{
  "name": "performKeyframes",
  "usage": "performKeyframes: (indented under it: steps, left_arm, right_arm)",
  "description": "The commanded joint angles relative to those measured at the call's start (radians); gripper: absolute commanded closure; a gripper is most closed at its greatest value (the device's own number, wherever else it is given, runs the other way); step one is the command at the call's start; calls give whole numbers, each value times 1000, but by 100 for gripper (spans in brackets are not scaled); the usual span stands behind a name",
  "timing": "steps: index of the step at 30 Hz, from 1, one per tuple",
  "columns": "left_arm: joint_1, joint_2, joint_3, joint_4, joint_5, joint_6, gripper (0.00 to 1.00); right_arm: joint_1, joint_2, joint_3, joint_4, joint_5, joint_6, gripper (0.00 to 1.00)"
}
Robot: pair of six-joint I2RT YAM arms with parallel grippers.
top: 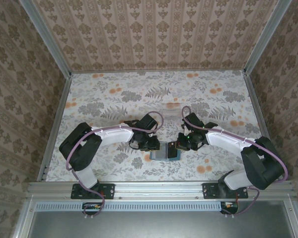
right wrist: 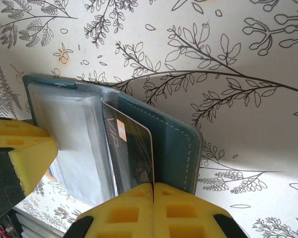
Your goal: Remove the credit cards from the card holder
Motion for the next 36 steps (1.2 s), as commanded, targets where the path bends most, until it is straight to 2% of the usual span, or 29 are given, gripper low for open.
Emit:
performKeyframes:
  steps: [1,5,9,12,14,16,31,36]
  left_arm:
    - [-7,70,-27,-97,-43,19,80]
    - [-7,71,-22,-99,-40,21,79]
    - [-6,73,-16,-102,-40,23,80]
    - [-6,75,-11,-104,-41,25,79]
    - [-6,75,-10,-105,-42,25,80]
    - [-6,77,-8,-104,-42,24,79]
    - [-6,64,2,-115,-45,23,78]
    - [-6,52,17,-127,-49,28,78]
  right_arm:
    - [-4,-8,32,-59,38,-25,98]
    - [-4,8,43,-61,28,-32,98]
    - [-4,33,42,-7,-55,-19,97]
    - [-4,42,31,50,-109,13,92]
    - [-4,47,31,67,-125,28,86]
    - [-4,48,32,68,-127,30,84]
    - [-2,78,-3,88,-119,32,85]
    - [0,81,-2,83,-110,33,90]
